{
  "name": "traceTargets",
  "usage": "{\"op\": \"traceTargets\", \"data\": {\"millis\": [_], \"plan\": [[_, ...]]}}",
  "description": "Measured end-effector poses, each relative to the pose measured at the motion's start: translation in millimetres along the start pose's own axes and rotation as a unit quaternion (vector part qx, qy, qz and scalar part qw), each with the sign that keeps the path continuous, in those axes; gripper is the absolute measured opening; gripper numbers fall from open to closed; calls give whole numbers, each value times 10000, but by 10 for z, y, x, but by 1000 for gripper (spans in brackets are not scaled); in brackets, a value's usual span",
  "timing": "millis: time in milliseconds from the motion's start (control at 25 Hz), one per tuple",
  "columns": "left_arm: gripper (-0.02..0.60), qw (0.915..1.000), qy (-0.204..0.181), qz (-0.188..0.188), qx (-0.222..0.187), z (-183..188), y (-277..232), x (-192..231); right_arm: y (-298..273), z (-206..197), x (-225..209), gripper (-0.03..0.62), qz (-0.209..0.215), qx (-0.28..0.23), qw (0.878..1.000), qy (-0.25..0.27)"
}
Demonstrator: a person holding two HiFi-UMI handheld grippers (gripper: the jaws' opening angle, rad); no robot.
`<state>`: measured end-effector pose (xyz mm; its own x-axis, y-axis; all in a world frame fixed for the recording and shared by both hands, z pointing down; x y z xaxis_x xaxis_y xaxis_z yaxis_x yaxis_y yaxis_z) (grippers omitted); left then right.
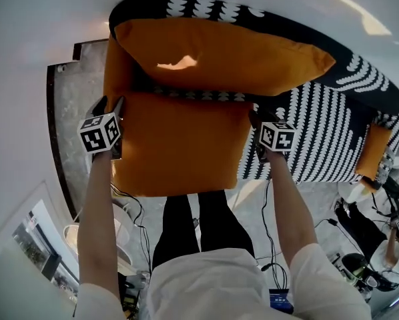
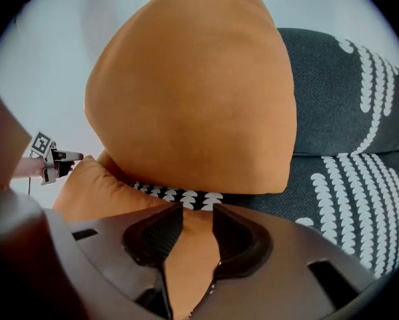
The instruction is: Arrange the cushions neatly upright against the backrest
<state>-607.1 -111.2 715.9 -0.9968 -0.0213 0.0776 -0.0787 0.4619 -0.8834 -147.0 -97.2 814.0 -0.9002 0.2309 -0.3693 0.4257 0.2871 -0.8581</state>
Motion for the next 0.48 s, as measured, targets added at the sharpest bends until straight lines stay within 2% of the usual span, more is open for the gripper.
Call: {"op": "traceTargets", "data": {"millis": [200, 360, 480], "plan": [[250, 9994, -97, 49, 324, -2, -173, 37, -205, 2, -89, 212, 91, 206, 9997, -76], [250, 9992, 27, 58, 398, -50, -155, 181, -402, -51, -10, 264, 256, 508, 9976, -401], [249, 9989, -39, 57, 457, -89, -217, 106, -532, -178, -157, 278, 295, 724, 9950, -626]]}}
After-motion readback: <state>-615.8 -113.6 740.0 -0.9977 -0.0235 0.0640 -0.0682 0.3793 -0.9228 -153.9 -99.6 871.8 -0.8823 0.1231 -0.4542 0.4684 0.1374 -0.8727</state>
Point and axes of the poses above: the fingertips, and each gripper's own axes: y backward along the fingers, x to its left, z out of its top, the point moved 1 cm from there along y, backward along the fingers, and after that the axes turned 2 degrees about x, right-handed, at the moved point
